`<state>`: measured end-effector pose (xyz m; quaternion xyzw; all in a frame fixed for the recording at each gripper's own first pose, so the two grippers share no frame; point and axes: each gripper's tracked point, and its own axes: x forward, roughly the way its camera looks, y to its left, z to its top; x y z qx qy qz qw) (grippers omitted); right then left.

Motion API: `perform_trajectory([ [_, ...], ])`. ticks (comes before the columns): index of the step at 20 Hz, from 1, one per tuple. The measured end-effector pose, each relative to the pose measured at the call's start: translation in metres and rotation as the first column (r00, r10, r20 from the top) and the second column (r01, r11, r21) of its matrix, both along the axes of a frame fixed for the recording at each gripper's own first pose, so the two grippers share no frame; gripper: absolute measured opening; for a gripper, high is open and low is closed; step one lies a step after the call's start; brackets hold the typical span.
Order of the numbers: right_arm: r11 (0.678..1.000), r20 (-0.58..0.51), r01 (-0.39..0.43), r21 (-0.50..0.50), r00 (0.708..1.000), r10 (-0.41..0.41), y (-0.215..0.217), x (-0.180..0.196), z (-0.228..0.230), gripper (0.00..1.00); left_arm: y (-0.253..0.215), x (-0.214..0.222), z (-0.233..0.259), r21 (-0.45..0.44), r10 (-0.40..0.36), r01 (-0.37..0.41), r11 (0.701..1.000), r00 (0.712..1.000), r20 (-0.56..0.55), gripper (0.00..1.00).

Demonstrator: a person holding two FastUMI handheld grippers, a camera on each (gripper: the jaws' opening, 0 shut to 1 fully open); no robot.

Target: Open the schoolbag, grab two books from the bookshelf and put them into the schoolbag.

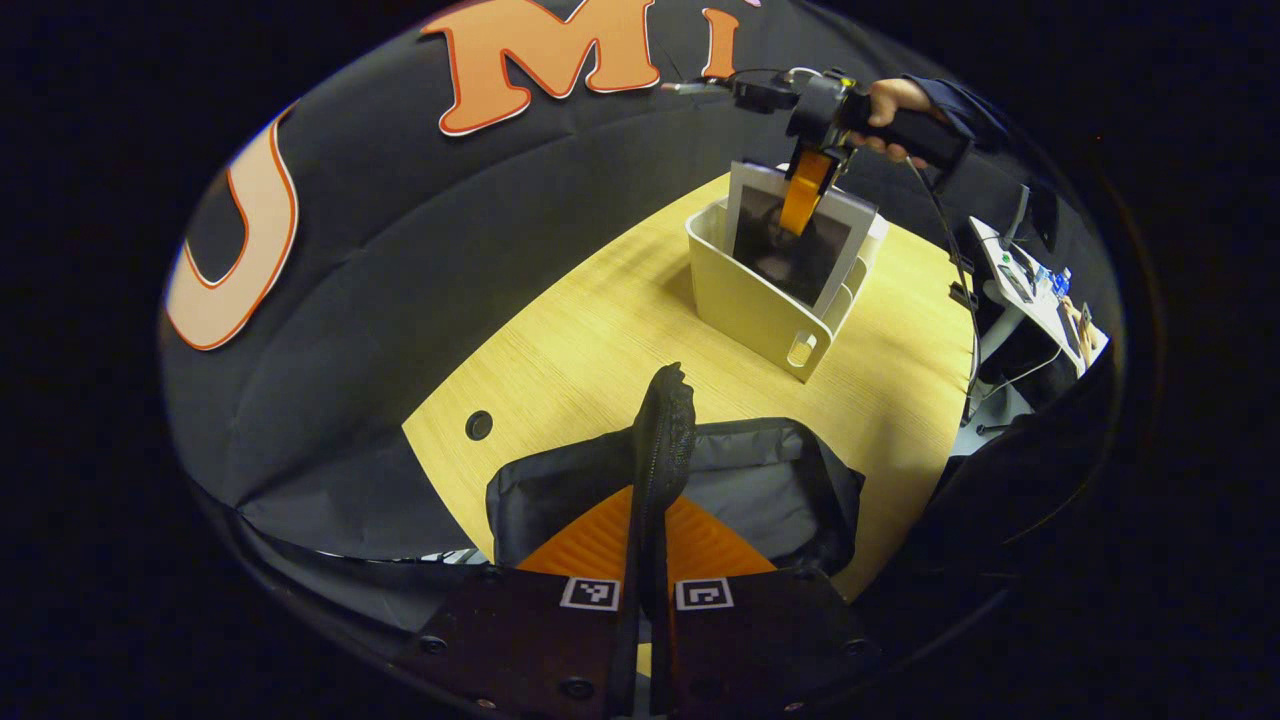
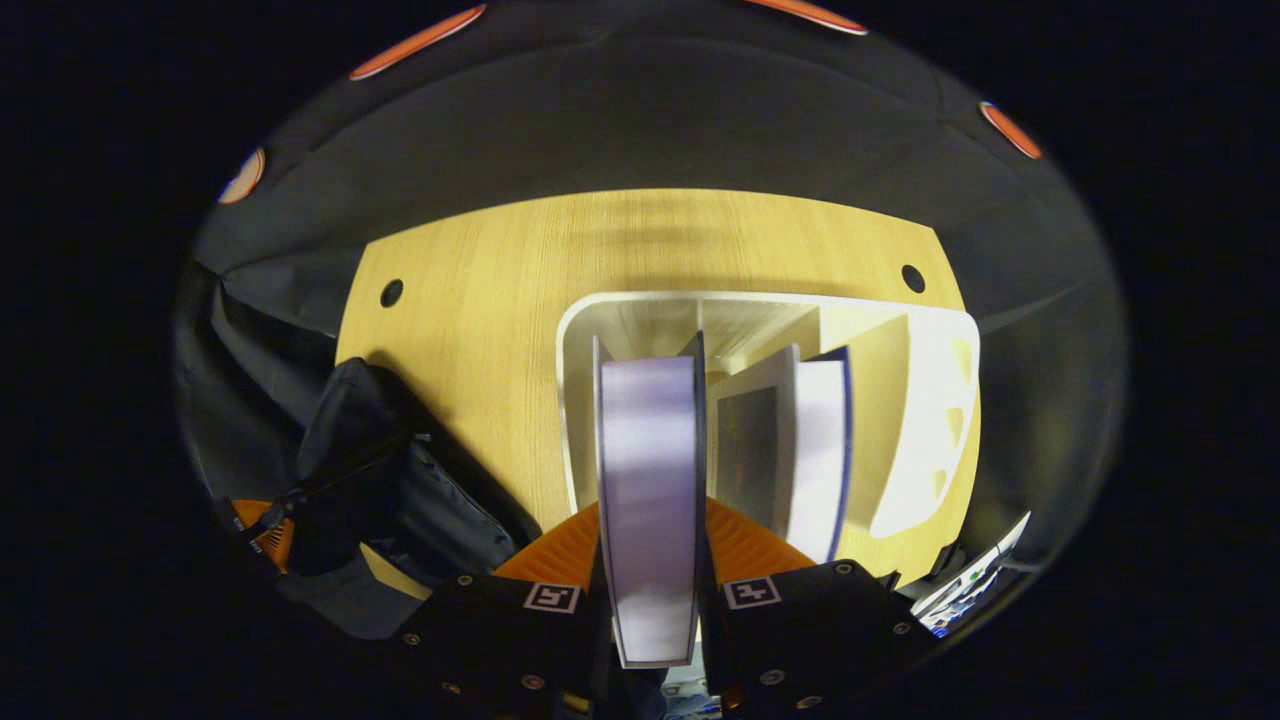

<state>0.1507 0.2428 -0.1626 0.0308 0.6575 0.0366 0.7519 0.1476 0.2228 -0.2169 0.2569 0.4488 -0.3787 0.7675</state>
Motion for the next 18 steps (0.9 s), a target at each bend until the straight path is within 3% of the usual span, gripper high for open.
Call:
perform_trajectory([
  [5, 0.993, 0.127, 0.074, 0.094, 0.988, -0.086, -0.028, -0.025, 0.069, 0.36, -0.002, -0.001, 0.002, 0.000, 0.005, -0.005, 1.000, 1.000, 0.002, 0.06],
  [9, 0.973, 0.197, 0.108, 0.204, 0.969, -0.149, -0.036, -0.064, 0.096, 0.36, -0.007, -0.005, 0.003, -0.016, 0.007, -0.007, 1.000, 1.000, 0.004, 0.06],
  [14, 0.918, 0.196, 0.183, 0.352, 0.945, -0.263, -0.025, -0.113, 0.092, 0.34, -0.013, -0.007, 0.005, -0.033, 0.032, -0.032, 0.999, 0.999, 0.006, 0.05],
  [18, 0.844, 0.153, 0.190, 0.501, 0.941, -0.303, 0.020, -0.146, 0.080, 0.34, -0.019, -0.011, 0.007, -0.041, 0.050, -0.050, 0.998, 0.999, 0.004, 0.05],
])
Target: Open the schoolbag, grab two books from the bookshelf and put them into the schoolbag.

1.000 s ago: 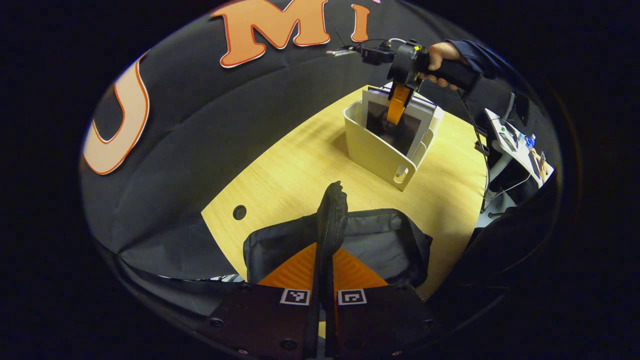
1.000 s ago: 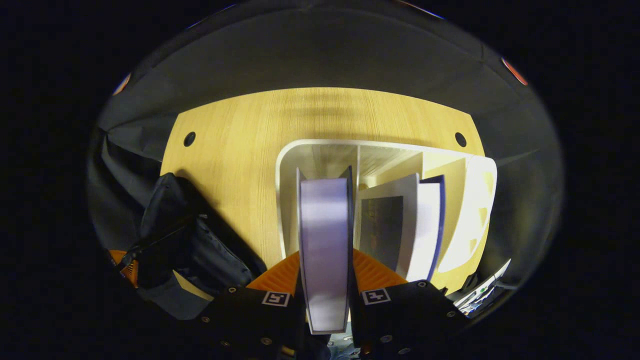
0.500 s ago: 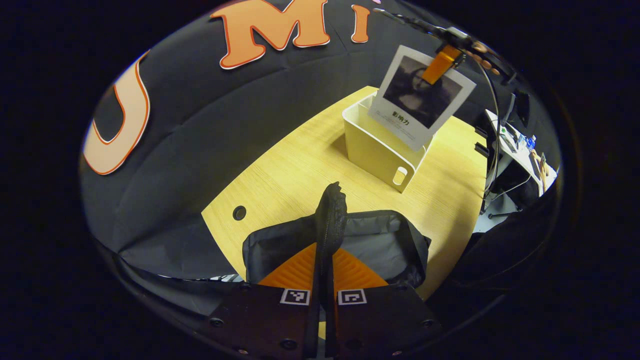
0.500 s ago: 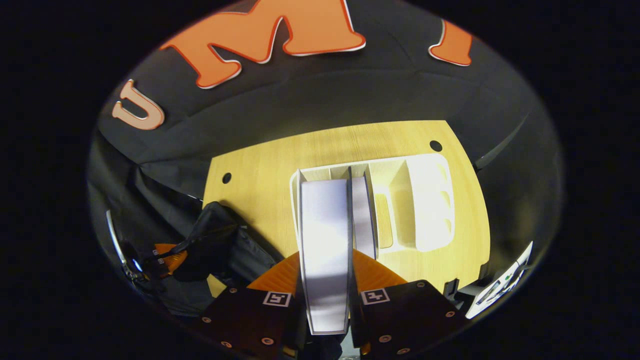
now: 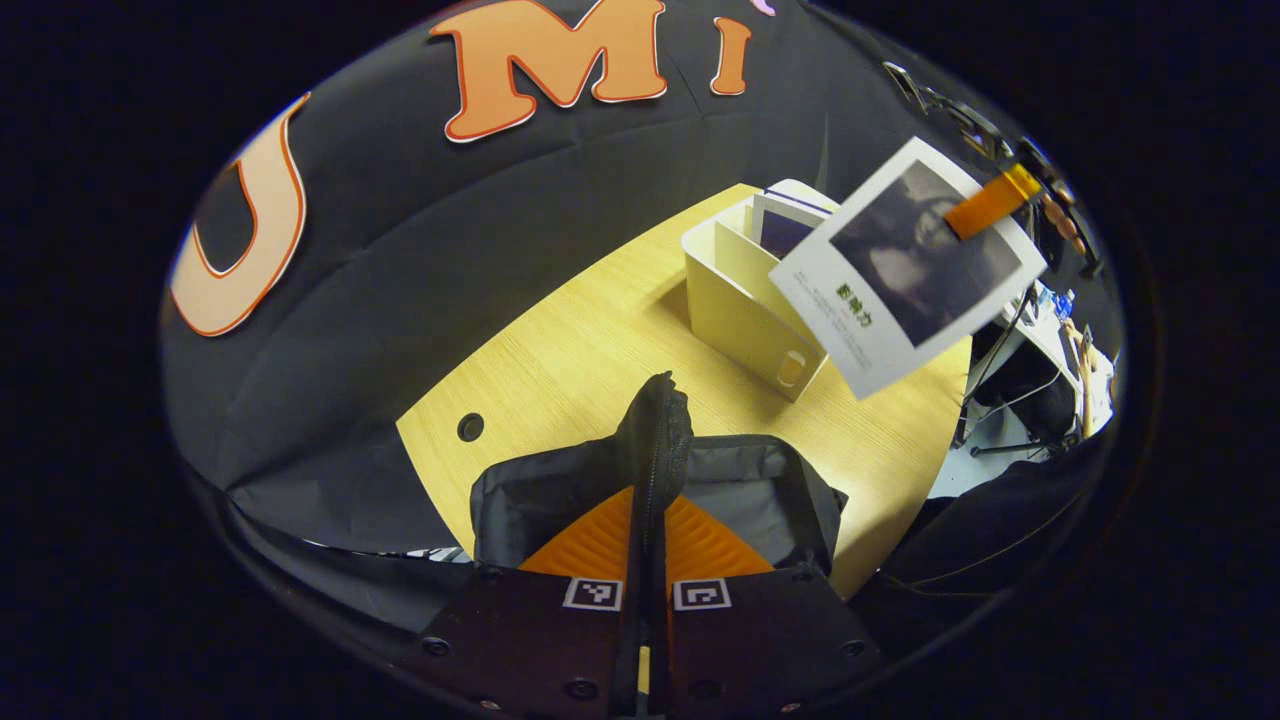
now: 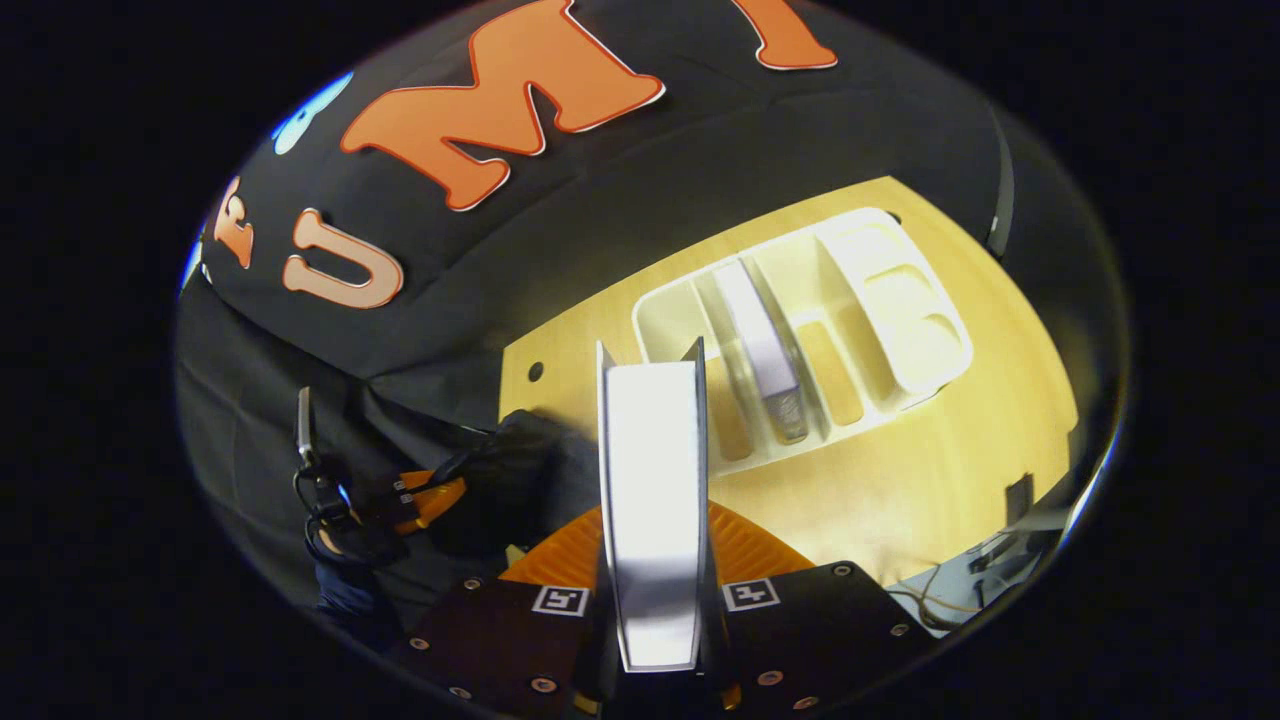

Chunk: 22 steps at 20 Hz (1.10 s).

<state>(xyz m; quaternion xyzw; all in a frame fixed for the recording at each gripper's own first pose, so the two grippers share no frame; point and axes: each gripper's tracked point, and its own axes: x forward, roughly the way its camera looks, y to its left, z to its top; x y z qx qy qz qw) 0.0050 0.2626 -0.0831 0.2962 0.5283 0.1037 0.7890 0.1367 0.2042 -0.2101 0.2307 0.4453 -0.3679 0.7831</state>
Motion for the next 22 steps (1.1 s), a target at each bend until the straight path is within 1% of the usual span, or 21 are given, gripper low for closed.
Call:
perform_trajectory([
  [4, 0.995, -0.030, -0.010, 0.104, 0.999, 0.013, 0.048, -0.024, -0.027, 0.34, -0.006, 0.001, 0.002, -0.017, 0.030, -0.030, 0.999, 1.000, 0.007, 0.05],
  [6, 0.990, -0.039, -0.016, 0.142, 0.999, 0.021, 0.070, -0.029, -0.041, 0.34, -0.011, -0.003, 0.003, -0.035, 0.051, -0.050, 0.998, 0.999, 0.002, 0.05],
  [8, 0.983, -0.047, -0.003, 0.186, 0.999, 0.012, 0.093, -0.032, -0.056, 0.34, -0.015, -0.008, 0.003, -0.059, 0.074, -0.074, 0.995, 0.997, -0.006, 0.05],
  [12, 0.969, -0.066, 0.023, 0.246, 0.998, -0.007, 0.139, -0.022, -0.091, 0.34, -0.026, -0.017, 0.004, -0.107, 0.102, -0.106, 0.989, 0.994, -0.038, 0.05],
  [16, 0.948, -0.079, 0.048, 0.315, 0.997, -0.025, 0.182, -0.015, -0.118, 0.34, -0.035, -0.022, 0.009, -0.148, 0.087, -0.092, 0.985, 0.996, -0.035, 0.04],
  [20, 0.934, -0.057, 0.094, 0.345, 0.995, -0.079, 0.209, 0.000, -0.141, 0.34, -0.046, -0.027, 0.013, -0.203, 0.102, -0.111, 0.973, 0.993, -0.055, 0.04],
  [22, 0.928, -0.055, 0.115, 0.355, 0.993, -0.103, 0.220, 0.010, -0.152, 0.34, -0.050, -0.029, 0.013, -0.214, 0.106, -0.116, 0.970, 0.993, -0.059, 0.04],
])
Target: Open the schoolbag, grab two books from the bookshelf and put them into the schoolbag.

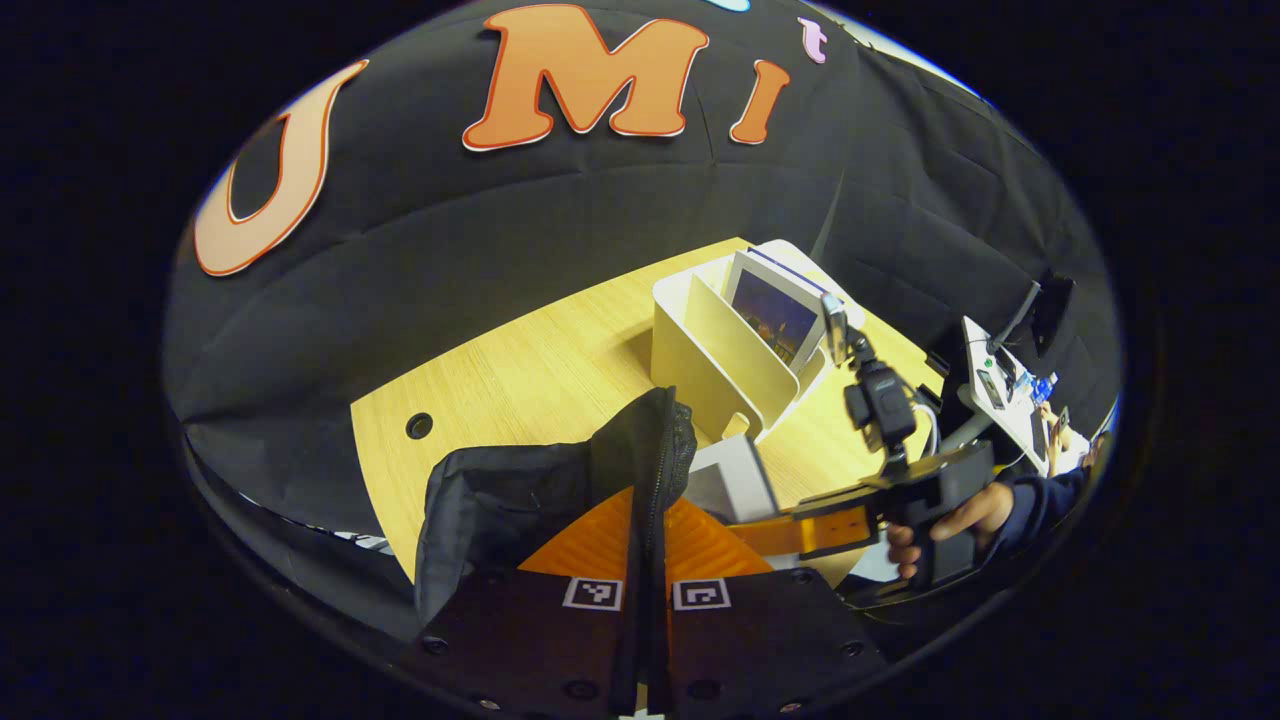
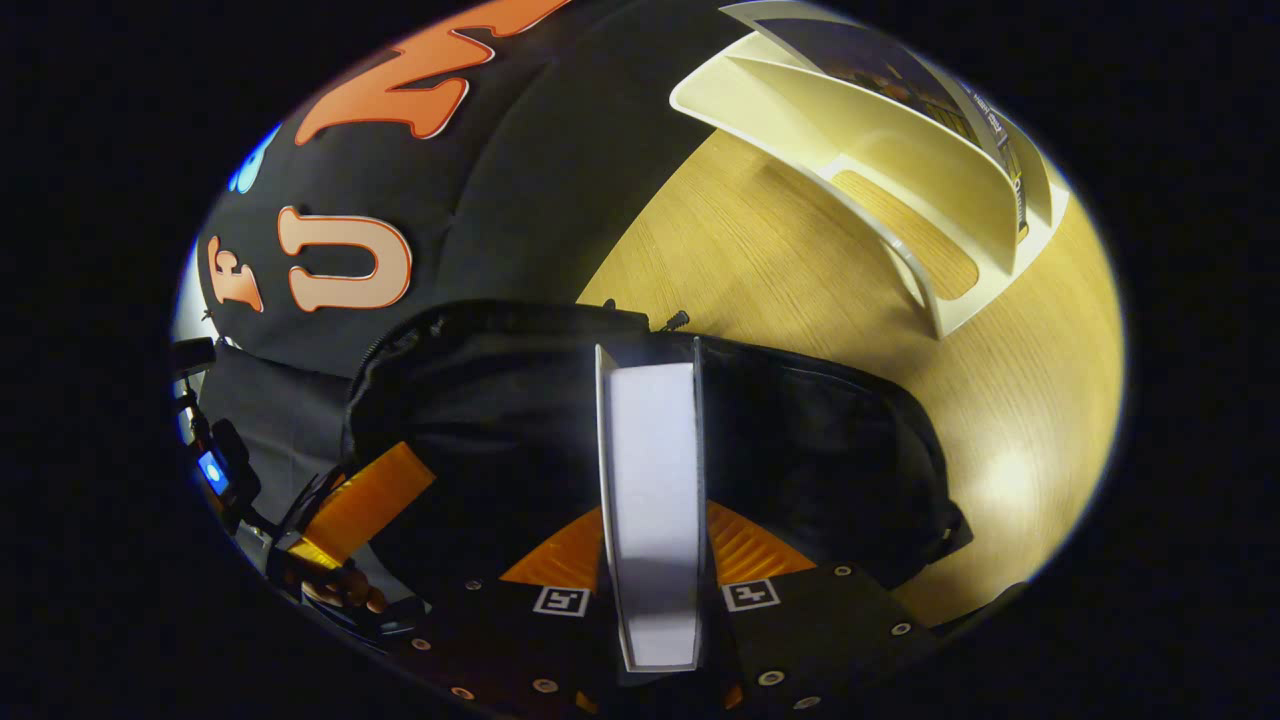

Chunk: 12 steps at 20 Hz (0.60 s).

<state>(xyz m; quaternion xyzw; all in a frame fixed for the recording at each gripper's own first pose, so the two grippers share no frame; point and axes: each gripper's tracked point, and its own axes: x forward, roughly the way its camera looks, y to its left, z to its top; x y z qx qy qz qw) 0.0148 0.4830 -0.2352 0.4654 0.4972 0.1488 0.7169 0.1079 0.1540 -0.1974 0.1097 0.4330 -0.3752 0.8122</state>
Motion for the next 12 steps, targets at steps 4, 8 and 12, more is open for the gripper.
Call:
perform_trajectory([
  [4, 0.999, 0.003, 0.012, 0.035, 1.000, -0.012, 0.015, 0.006, -0.013, 0.34, -0.011, -0.007, -0.004, -0.024, 0.015, -0.016, 1.000, 0.999, -0.036, 0.05],
  [8, 0.998, -0.055, -0.047, -0.030, 0.997, 0.046, 0.013, -0.005, -0.033, 0.40, -0.007, 0.003, -0.007, 0.005, 0.049, -0.049, 0.999, 0.999, -0.023, 0.04],
  [12, 0.928, -0.155, -0.299, -0.221, 0.951, 0.269, -0.022, -0.052, -0.057, 0.96, -0.008, 0.011, -0.010, 0.031, 0.078, -0.078, 0.996, 0.997, -0.011, 0.05],
])
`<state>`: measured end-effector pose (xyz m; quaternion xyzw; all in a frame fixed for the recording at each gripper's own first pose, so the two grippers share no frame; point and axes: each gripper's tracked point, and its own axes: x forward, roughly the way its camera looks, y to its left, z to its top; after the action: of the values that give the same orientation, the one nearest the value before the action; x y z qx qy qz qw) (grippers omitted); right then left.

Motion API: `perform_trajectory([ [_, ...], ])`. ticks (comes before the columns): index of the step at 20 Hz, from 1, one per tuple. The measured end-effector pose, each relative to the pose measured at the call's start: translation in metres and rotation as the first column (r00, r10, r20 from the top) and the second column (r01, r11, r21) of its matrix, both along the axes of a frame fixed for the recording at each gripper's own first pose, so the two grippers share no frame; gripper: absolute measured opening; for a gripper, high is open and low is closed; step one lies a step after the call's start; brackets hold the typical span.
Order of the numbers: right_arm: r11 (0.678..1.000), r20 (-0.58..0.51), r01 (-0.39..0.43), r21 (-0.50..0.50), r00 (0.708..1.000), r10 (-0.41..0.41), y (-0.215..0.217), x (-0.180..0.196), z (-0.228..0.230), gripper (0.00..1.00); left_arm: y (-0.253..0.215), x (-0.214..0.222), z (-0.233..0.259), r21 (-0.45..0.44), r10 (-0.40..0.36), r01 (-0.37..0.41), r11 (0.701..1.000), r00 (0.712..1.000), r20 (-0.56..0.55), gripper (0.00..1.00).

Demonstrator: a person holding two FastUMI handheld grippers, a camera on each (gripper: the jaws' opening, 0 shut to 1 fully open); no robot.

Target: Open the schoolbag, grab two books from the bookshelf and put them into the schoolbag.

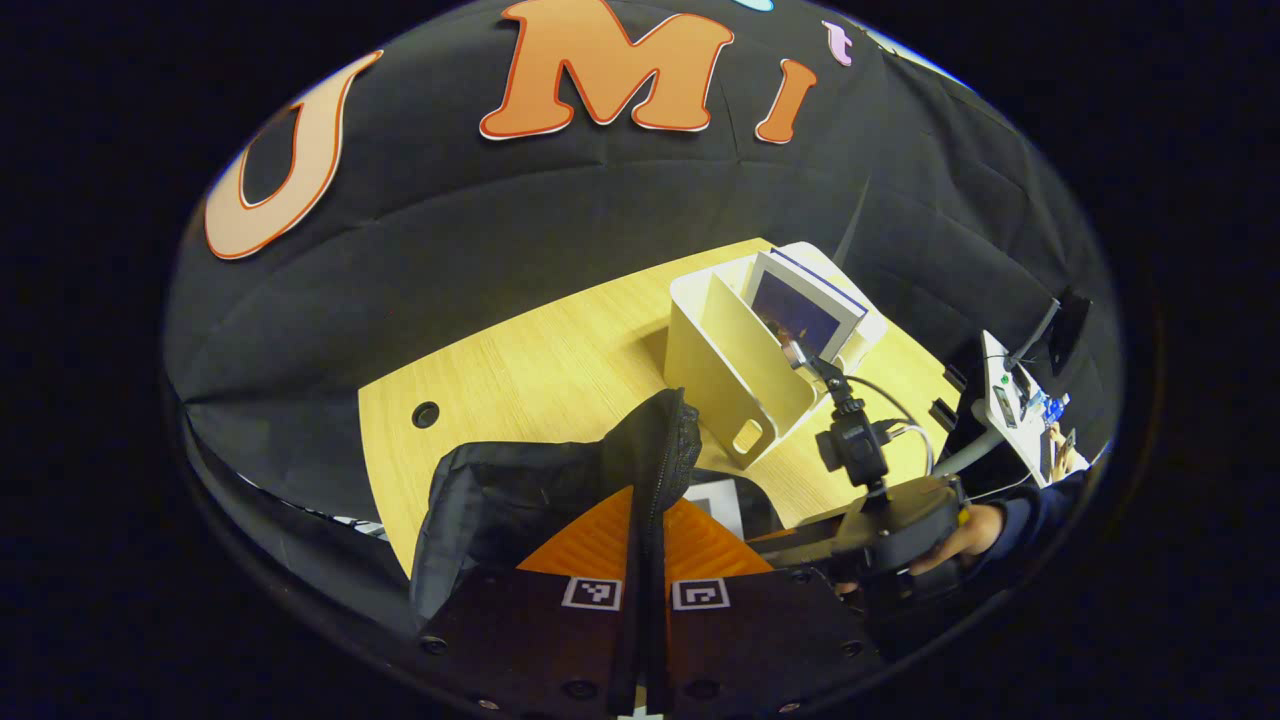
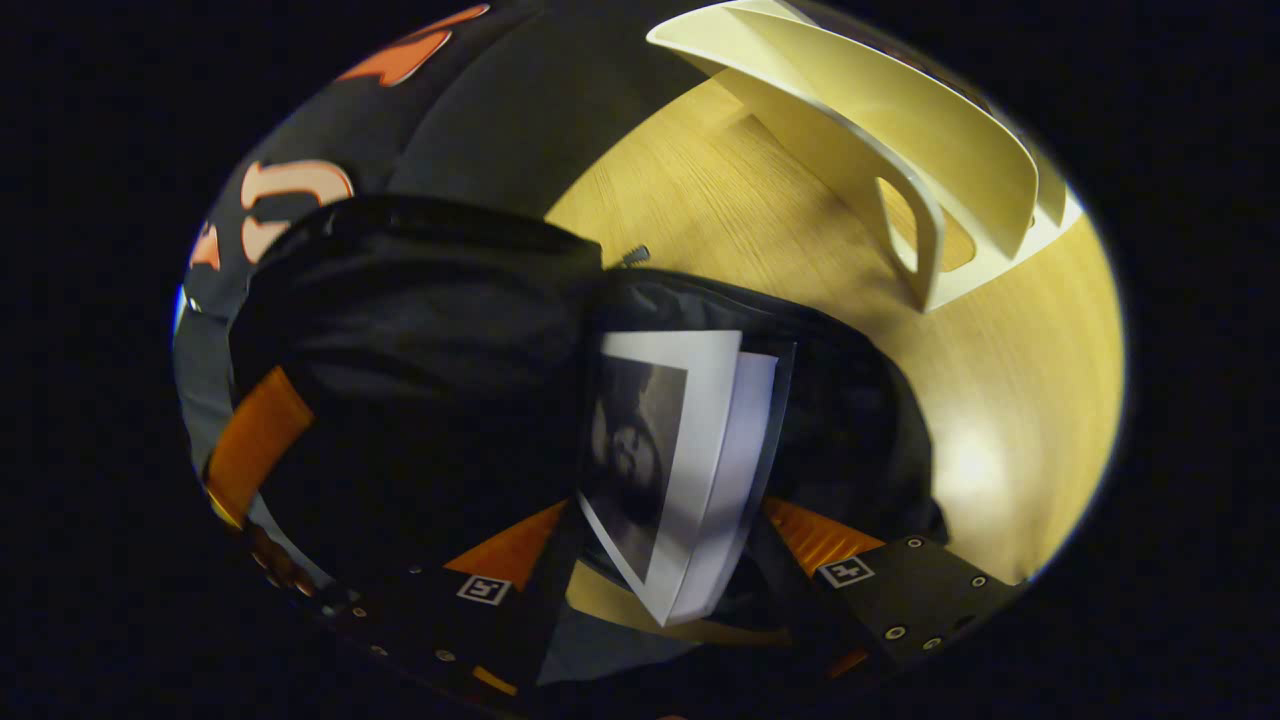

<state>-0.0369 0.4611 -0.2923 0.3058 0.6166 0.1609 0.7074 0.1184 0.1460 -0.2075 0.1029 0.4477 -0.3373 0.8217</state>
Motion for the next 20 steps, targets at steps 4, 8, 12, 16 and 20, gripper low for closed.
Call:
perform_trajectory([
  [4, 0.989, 0.004, -0.114, -0.095, 0.993, 0.115, -0.053, -0.011, 0.005, 0.98, -0.004, 0.002, -0.009, 0.009, 0.055, -0.055, 0.998, 0.998, -0.021, 0.05],
  [8, 0.940, 0.062, -0.183, -0.288, 0.976, 0.209, -0.123, 0.004, 0.020, 0.98, -0.010, 0.002, -0.014, 0.028, 0.080, -0.080, 0.996, 0.997, -0.019, 0.05],
  [12, 0.924, 0.095, -0.153, -0.351, 0.976, 0.198, -0.183, 0.031, 0.066, 0.98, -0.017, 0.000, -0.020, 0.043, 0.091, -0.090, 0.995, 0.996, -0.019, 0.04],
  [16, 0.873, 0.136, -0.141, -0.466, 0.964, 0.228, -0.247, 0.076, 0.097, 0.98, -0.021, 0.001, -0.027, 0.047, 0.111, -0.110, 0.993, 0.993, -0.028, 0.05],
  [20, 0.847, 0.150, -0.140, -0.513, 0.957, 0.249, -0.279, 0.129, 0.119, 0.98, -0.017, 0.003, -0.031, 0.051, 0.149, -0.147, 0.988, 0.988, -0.041, 0.05],
])
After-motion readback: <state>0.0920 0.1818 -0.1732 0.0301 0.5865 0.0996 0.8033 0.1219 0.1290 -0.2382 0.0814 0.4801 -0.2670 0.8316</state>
